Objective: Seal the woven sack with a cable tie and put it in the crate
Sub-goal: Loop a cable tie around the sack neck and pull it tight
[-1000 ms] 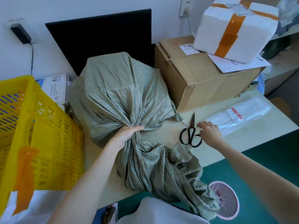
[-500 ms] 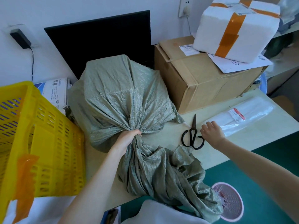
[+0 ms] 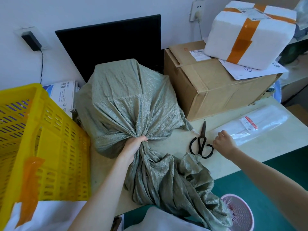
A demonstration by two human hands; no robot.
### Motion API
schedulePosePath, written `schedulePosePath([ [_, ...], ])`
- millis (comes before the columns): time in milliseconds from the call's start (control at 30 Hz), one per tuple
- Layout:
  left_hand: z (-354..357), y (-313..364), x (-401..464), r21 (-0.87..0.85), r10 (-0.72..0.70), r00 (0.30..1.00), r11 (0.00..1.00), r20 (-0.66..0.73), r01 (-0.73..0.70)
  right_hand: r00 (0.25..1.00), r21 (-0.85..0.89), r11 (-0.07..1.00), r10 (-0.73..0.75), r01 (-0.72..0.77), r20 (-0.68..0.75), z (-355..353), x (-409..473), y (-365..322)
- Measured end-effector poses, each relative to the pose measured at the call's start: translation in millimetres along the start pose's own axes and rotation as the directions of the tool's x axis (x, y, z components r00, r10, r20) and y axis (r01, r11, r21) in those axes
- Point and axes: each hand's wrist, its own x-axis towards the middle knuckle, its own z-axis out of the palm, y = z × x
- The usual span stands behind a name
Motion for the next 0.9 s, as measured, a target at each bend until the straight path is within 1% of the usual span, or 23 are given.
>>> schedulePosePath([
  [67,0,-1,0,-0.001,-0.005,1.000,1.000,-0.002,0.005,0.999,0.017,1.000,-0.021,0.021,0.028,-1,-1,1],
  [167,0,0,-1,-0.006,-0.004,1.000,1.000,-0.010,0.004,1.000,0.025,1.000,0.003,-0.002,-0.010,-6,-1,4],
  [267,0,0,-1,-0.011,-0.005,1.000,1.000,-0.004,0.005,0.980,0.120,0.993,0.037,-0.014,-0.196,2,0,8],
  [367,0,0,-1,-0.012,-0.001,1.000,1.000,0.002,0.001,0.929,0.202,0.978,0.125,-0.056,-0.347,-6,-4,8],
  [467,0,-1,1,-0.013,0.000,1.000,1.000,-0.010,0.000,0.914,0.299,0.949,0.207,-0.100,-0.349,-17,-5,4],
  [567,1,-2,1,-0.016,-0.008,1.000,1.000,-0.027,0.007,0.885,0.416,0.904,0.272,-0.100,-0.378,-35,-6,1],
  [633,1,-1,-1,-0.019,-0.006,1.000,1.000,-0.023,0.005,0.847,0.511,0.854,0.338,-0.093,-0.410,-52,-8,0],
  [733,1,-1,0,-0.024,-0.003,1.000,1.000,-0.020,0.003,0.774,0.605,0.792,0.429,-0.076,-0.465,-82,-12,-1],
  [833,2,0,-1,-0.024,0.000,1.000,1.000,-0.028,0.000,0.673,0.671,0.738,0.533,-0.073,-0.513,-112,-13,1],
  [900,2,0,0,-0.040,0.003,1.000,0.999,-0.015,-0.004,0.590,0.707,0.707,0.582,-0.027,-0.559,-132,-15,6],
])
